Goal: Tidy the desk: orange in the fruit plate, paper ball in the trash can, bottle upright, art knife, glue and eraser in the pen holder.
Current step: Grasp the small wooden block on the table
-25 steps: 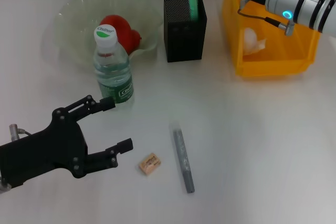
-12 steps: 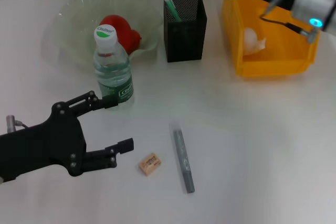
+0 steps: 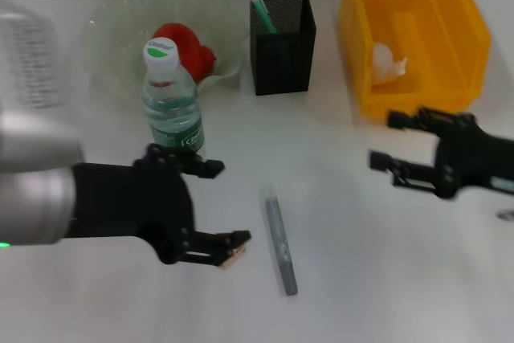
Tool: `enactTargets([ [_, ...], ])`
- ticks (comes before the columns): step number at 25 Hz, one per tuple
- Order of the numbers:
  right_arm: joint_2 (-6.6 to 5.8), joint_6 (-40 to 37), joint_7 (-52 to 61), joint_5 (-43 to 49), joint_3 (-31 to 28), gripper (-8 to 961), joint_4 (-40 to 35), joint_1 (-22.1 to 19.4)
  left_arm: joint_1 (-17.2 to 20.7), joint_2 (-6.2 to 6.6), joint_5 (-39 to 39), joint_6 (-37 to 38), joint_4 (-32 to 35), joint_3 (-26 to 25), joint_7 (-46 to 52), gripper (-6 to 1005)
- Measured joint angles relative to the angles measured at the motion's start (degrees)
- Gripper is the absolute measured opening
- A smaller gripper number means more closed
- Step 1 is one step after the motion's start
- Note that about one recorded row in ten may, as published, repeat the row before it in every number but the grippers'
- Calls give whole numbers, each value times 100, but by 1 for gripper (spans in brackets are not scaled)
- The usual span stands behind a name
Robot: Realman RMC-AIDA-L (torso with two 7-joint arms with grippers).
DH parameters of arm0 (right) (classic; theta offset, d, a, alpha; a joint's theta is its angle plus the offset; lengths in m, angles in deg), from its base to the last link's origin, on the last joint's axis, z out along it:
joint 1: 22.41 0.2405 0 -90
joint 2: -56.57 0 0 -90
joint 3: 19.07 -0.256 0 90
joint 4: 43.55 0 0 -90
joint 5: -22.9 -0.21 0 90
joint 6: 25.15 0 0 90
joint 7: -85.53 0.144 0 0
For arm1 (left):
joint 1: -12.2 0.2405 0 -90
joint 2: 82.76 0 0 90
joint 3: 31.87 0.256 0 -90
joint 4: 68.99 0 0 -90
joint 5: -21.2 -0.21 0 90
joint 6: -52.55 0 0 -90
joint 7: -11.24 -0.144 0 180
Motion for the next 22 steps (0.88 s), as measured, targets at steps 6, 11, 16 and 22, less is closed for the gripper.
enactTargets([
  [6, -16, -495, -589, 354, -806, 721, 345, -351, -1392, -21, -2278, 817, 548, 1438, 3001, 841],
  [11, -25, -566, -893, 400, -973, 721, 580, -359, -2388, -54, -3168, 1051, 290, 2191, 4759, 840],
  [16, -30, -586, -911, 431, -972, 722, 682, -334, -2589, -56, -2741, 1027, -274, 1955, 4948, 833],
  [22, -32, -546, -913, 464, -941, 722, 749, -308, -2609, -56, -2732, 680, -754, 2002, 4909, 829],
])
